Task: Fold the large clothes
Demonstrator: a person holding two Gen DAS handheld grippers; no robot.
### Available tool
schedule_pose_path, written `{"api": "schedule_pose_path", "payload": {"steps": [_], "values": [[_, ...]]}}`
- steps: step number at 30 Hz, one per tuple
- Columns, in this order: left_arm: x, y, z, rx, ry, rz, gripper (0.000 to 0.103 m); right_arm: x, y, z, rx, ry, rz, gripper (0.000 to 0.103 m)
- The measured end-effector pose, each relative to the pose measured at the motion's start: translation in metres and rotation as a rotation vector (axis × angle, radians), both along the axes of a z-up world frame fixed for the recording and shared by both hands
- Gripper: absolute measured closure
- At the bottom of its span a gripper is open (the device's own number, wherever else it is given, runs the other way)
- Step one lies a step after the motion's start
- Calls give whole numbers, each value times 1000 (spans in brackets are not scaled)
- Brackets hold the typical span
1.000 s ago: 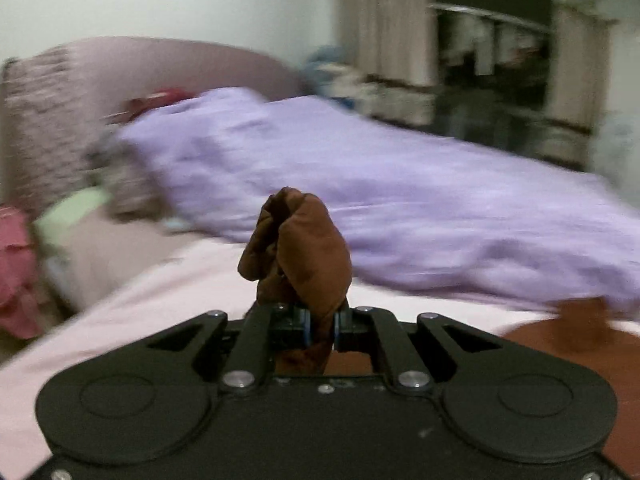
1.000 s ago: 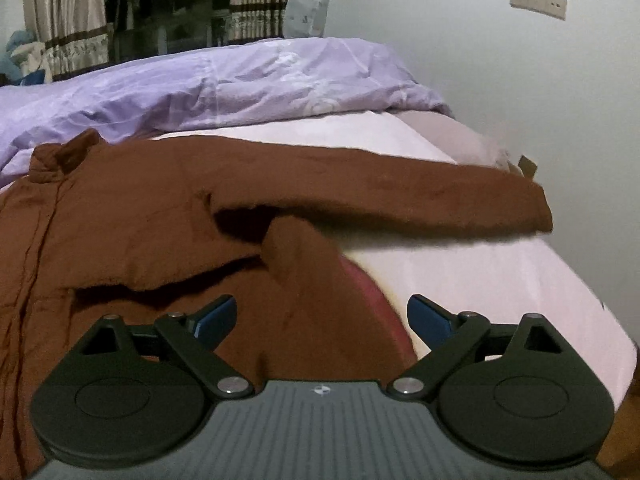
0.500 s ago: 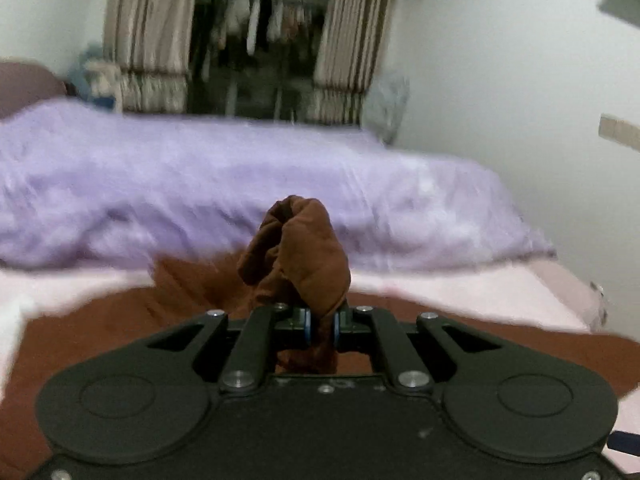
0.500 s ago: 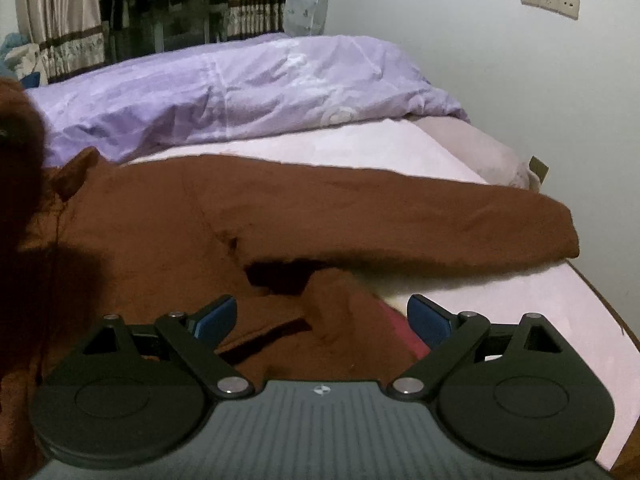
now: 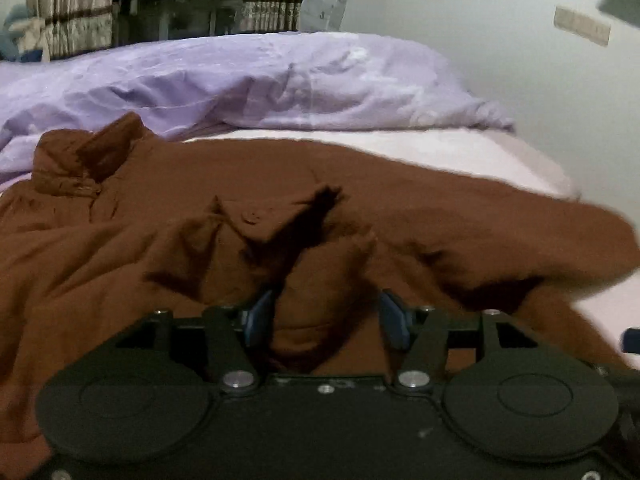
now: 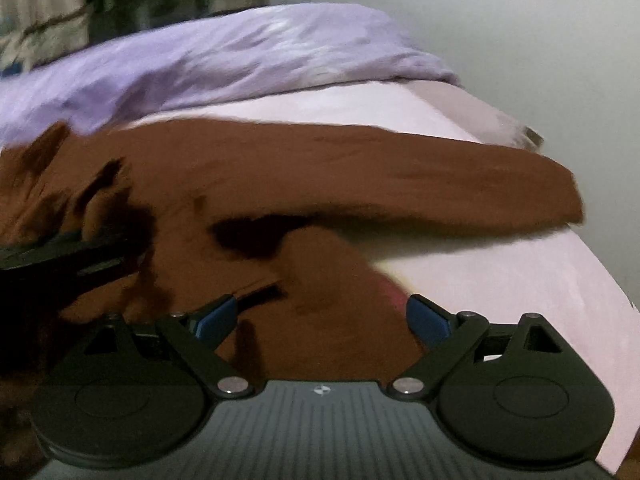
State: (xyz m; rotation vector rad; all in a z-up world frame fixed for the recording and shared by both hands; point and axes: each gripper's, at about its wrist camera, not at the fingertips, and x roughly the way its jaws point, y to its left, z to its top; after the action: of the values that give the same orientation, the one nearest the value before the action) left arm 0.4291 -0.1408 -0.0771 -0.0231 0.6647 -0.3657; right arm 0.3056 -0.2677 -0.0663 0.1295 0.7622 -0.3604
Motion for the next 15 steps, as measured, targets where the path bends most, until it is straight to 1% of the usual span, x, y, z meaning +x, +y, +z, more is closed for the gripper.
{"api": "schedule_pose_path", "payload": {"steps": [2,4,7,9,10,11,13,14,15], "values": [[-9,15,19,-16,-25,4,38,-9,-30,4,33,-59,-47,0],[-26,40,41,-13,-77,17,35,-21,-70,6,48,-134,-128,0],[-51,83,66,7,-149,42,32,-31,-139,1,69,-235,-265,0],[-65,110,77,33,-170,83,31,-30,-187,-7,108,-310,-344,0],[-75,124,77,51,-172,107,31,-25,-210,-12,141,-311,-390,0],[-82,135,77,71,-169,124,31,-15,-234,-18,198,-288,-432,0],[-95,154,68,122,-153,172,30,1,-275,-34,359,-259,-484,0],[-101,165,64,154,-146,209,30,4,-287,-39,402,-298,-499,0],[-108,175,59,173,-143,240,30,6,-291,-37,399,-331,-515,0]]}}
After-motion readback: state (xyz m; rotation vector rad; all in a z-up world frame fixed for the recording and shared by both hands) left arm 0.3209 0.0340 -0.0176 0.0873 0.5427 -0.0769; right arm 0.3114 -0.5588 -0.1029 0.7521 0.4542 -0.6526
